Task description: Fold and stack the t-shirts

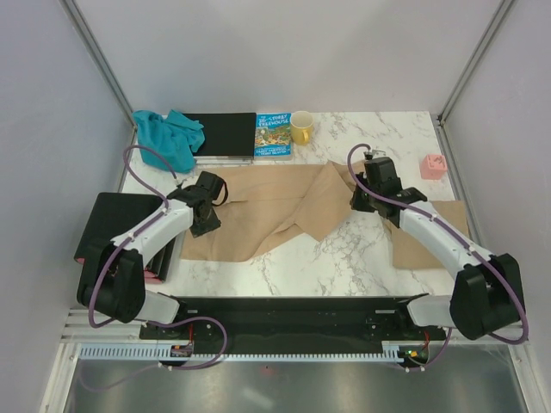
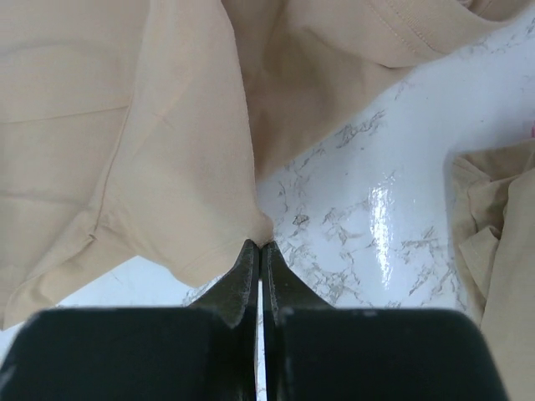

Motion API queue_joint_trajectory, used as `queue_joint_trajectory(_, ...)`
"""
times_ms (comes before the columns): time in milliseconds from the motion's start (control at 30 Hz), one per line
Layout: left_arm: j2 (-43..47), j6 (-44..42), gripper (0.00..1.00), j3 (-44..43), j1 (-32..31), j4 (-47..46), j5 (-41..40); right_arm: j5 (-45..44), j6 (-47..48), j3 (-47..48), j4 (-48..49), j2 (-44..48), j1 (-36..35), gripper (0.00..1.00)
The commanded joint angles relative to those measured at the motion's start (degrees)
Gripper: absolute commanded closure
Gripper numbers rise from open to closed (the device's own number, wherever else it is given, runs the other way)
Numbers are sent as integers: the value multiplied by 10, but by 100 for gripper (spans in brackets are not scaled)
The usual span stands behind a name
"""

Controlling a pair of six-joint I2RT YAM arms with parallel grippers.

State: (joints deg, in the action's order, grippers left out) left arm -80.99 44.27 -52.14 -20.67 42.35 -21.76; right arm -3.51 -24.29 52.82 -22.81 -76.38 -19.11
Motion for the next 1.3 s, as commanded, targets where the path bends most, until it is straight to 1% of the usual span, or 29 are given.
queue_joint_trajectory(0,0,48,54,19,-2,-2,-13,-10,-10,-6,-21,51,1,100)
queue_joint_trajectory(200,-11,64,52,41,-1,-5,-30,-8,-5,2,-36,79,0,100)
queue_joint_trajectory(400,-34,79,51,55,-2,-3,-43,-36,1,14,-50,112,0,100)
queue_joint_trajectory(533,-27,86,51,65,-2,-4,-44,-37,3,24,-56,120,0,100)
queue_joint_trajectory(633,-19,89,50,74,-1,-3,-60,-34,5,29,-59,124,0,100)
queue_joint_trajectory(700,-19,95,49,82,0,-4,-65,-33,6,34,-61,124,1,100)
queue_joint_trajectory(867,-22,97,49,85,1,-4,-59,-33,10,50,-67,125,0,100)
queue_joint_trajectory(1267,36,98,48,101,0,10,-40,-29,2,55,-70,127,0,100)
